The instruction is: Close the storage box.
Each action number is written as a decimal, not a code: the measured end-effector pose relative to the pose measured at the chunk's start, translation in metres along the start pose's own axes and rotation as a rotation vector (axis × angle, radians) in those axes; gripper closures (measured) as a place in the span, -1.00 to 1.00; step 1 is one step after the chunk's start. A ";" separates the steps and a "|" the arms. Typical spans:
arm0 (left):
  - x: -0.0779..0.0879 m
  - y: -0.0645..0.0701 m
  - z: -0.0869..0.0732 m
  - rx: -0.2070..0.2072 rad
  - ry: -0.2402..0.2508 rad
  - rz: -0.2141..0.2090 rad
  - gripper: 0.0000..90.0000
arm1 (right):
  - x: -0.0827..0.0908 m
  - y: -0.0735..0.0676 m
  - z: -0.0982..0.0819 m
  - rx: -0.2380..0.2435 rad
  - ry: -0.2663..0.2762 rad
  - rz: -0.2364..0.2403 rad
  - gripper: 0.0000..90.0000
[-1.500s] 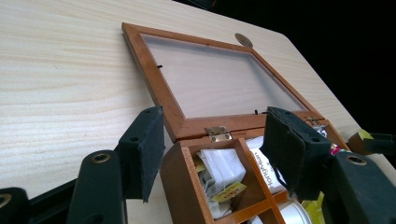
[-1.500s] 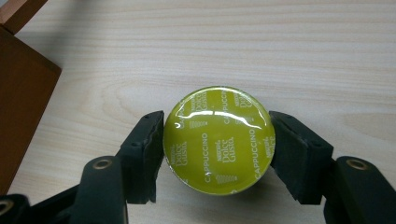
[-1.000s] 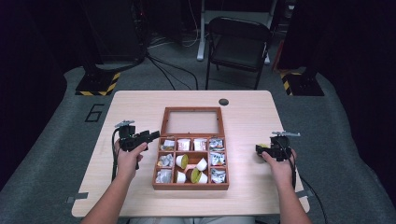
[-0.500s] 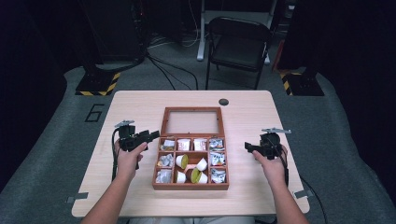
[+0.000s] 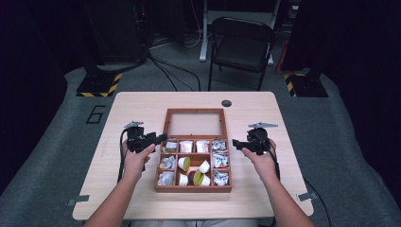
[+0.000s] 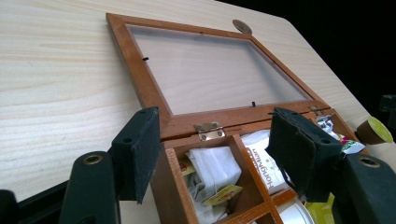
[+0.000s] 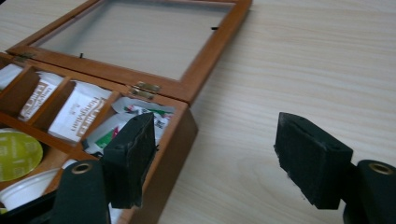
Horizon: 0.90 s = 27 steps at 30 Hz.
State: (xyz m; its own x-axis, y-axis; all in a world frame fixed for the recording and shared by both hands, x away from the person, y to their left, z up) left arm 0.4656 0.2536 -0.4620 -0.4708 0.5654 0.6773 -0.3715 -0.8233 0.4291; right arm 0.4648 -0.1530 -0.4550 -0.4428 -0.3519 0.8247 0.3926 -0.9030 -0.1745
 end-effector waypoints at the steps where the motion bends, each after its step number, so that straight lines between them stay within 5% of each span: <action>1: 0.000 0.000 0.000 0.000 0.000 0.000 -0.24 | 0.000 0.000 0.000 0.000 0.000 0.000 -0.36; 14: -0.007 0.013 0.012 -0.029 -0.016 -0.017 -0.22 | -0.002 -0.029 0.026 0.049 0.015 0.050 -0.23; 27: -0.022 0.007 0.020 0.002 -0.049 -0.006 -0.21 | -0.010 -0.032 0.042 0.010 0.008 0.097 -0.22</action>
Point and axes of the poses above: each handheld gripper's, and its own axes: x roughly backward along the jaws, z roughly out of its top, y roughly to its right, the point moved 1 cm from there along -x, roughly forward along the jaws, and after that the axes turned 15 degrees about -y, right-handed, at the moved point
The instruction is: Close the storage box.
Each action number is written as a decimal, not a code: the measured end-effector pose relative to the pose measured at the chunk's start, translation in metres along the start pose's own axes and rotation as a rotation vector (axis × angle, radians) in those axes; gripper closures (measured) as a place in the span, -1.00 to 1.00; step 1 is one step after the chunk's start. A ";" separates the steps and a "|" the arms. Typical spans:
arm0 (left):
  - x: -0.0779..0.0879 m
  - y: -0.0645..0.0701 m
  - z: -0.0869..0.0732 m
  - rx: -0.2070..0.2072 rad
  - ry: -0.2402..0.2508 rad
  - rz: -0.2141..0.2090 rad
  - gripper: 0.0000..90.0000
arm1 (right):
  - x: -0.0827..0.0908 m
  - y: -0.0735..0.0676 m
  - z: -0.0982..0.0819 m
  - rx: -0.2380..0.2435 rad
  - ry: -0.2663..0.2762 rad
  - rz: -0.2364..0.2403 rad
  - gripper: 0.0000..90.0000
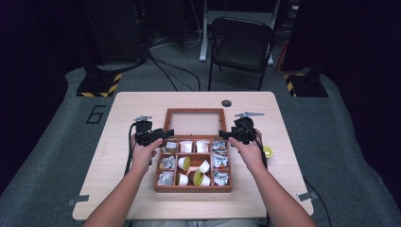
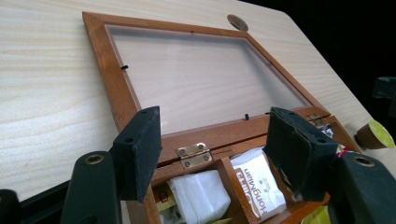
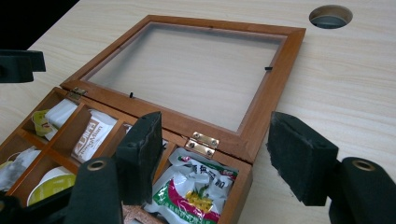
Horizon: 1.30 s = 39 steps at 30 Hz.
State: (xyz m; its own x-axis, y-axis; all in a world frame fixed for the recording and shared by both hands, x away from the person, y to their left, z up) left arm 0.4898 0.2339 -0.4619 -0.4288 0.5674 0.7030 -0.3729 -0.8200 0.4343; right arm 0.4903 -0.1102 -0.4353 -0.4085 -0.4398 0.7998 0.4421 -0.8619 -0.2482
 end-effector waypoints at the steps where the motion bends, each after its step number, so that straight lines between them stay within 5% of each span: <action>1: -0.001 -0.001 0.001 0.002 -0.006 0.003 -0.21 | -0.004 0.002 0.002 0.001 -0.008 -0.001 -0.22; 6: -0.004 -0.001 0.005 0.022 -0.007 -0.016 -0.21 | -0.006 0.003 0.009 -0.010 -0.013 0.003 -0.21; 13: -0.008 -0.004 0.016 0.022 -0.009 0.016 -0.21 | -0.010 0.002 0.024 -0.011 0.008 0.010 -0.20; 23: -0.023 -0.016 0.023 0.078 -0.038 0.002 -0.21 | -0.032 0.013 0.027 -0.063 -0.027 0.018 -0.20; 39: -0.035 -0.030 0.023 0.094 -0.052 0.029 -0.21 | -0.055 0.027 0.024 -0.119 -0.078 0.045 -0.23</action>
Point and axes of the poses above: each handheld gripper's, and its own axes: x roughly backward along the jaws, z roughly out of its top, y roughly to its right, the point moved 1 cm from there along -x, roughly forward along the jaws, and after that the axes turned 15 degrees about -y, right-handed, at the moved point
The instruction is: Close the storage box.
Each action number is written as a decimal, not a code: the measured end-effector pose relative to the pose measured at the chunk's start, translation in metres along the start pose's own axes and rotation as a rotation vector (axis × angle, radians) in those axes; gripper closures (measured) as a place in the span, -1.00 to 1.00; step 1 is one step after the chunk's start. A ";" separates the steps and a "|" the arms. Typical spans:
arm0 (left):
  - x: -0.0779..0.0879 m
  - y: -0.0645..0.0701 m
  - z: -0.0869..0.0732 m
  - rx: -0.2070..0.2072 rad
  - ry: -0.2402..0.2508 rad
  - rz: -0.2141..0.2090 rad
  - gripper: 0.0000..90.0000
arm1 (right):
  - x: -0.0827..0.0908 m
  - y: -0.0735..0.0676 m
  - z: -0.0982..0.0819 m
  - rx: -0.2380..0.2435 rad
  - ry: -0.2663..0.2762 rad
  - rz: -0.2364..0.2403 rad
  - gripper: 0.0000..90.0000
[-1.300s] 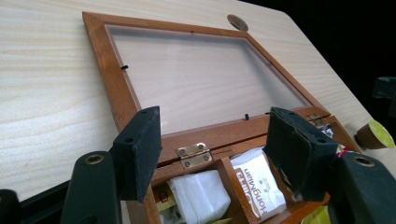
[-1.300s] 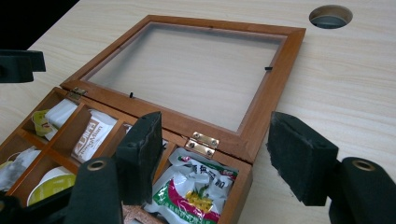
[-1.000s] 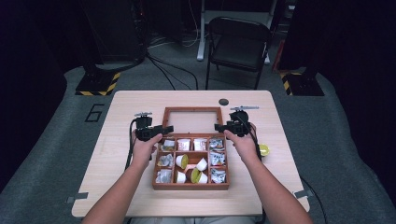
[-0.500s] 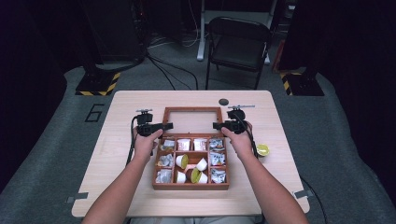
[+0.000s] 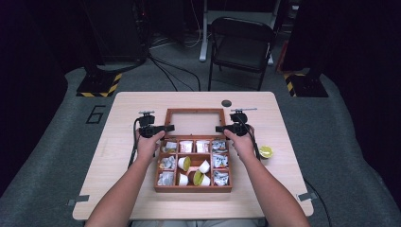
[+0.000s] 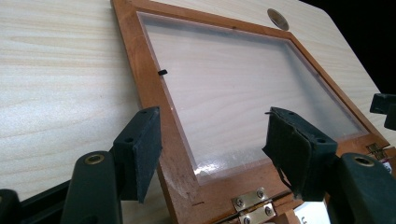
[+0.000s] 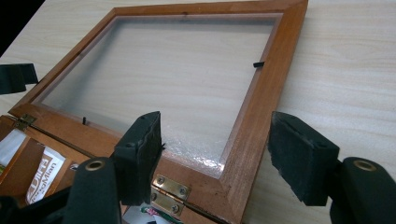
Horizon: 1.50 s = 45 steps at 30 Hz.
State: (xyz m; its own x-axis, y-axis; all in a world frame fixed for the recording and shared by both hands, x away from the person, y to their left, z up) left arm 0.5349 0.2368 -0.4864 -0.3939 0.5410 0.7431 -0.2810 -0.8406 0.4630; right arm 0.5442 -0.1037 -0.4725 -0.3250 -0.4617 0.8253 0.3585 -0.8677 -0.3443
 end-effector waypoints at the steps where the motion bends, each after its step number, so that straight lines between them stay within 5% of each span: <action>1: 0.000 0.000 0.000 -0.002 0.000 0.002 -0.21 | -0.001 0.000 0.000 -0.007 -0.001 0.005 -0.23; 45: -0.008 -0.009 -0.002 0.001 -0.053 0.000 -0.18 | -0.023 0.006 0.001 -0.028 -0.066 -0.007 -0.30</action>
Point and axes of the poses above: each handheld gripper's, and its own axes: x roughly backward along the jaws, z roughly out of its top, y roughly to its right, the point moved 1 cm from there along -x, roughly forward along the jaws, and after that the axes turned 15 degrees about -y, right-handed, at the moved point
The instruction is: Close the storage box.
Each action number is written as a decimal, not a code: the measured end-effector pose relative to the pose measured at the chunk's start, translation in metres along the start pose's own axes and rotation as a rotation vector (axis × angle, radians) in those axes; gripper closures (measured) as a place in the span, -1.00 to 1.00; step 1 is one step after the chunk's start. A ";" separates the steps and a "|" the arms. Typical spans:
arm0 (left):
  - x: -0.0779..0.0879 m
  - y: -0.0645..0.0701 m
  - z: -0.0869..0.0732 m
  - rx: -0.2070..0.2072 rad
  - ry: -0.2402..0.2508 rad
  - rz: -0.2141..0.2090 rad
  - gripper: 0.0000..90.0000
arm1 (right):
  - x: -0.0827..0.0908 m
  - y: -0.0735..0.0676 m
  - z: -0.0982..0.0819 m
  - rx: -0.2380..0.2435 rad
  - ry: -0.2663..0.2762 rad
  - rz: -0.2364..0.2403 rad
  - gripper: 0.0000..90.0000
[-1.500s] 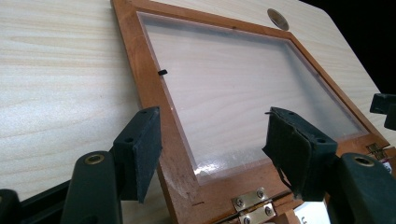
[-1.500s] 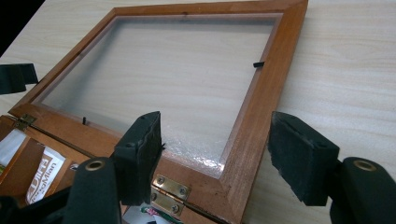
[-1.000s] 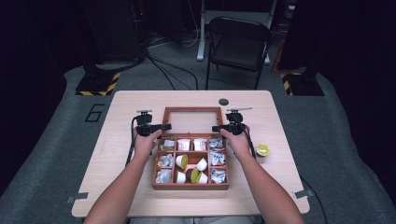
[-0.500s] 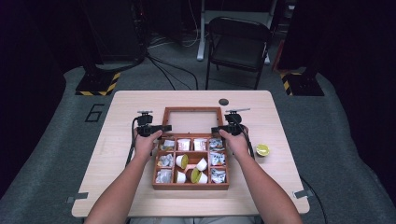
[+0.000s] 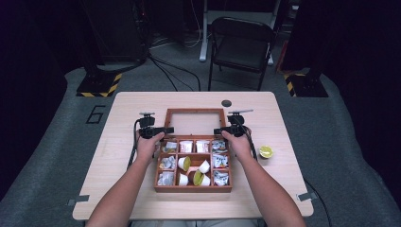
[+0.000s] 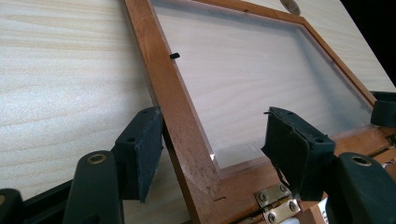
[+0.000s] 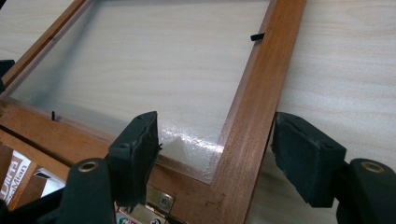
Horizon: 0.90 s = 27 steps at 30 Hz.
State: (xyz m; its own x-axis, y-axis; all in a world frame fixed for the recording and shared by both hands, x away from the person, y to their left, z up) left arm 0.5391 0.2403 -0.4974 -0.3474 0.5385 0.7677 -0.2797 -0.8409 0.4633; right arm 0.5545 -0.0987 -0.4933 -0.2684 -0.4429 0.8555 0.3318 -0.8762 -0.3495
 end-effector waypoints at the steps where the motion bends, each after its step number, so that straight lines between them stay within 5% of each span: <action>1: 0.000 0.000 0.000 -0.003 0.001 0.004 -0.18 | 0.000 -0.001 0.000 -0.006 -0.003 0.001 -0.31; 27: -0.006 -0.004 0.000 0.036 -0.005 -0.020 -0.18 | -0.004 0.003 0.004 -0.015 -0.007 0.020 -0.37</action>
State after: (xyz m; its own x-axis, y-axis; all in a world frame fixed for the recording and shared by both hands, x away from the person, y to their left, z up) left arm 0.5422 0.2407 -0.5036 -0.3371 0.5549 0.7605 -0.2544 -0.8315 0.4939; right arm 0.5602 -0.0986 -0.4963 -0.2558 -0.4594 0.8506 0.3235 -0.8698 -0.3725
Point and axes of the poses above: each handheld gripper's, and its own axes: x roughly backward along the jaws, z roughly out of its top, y roughly to its right, the point moved 1 cm from there along -x, roughly forward along the jaws, and after that the axes turned 15 degrees about -y, right-handed, at the moved point
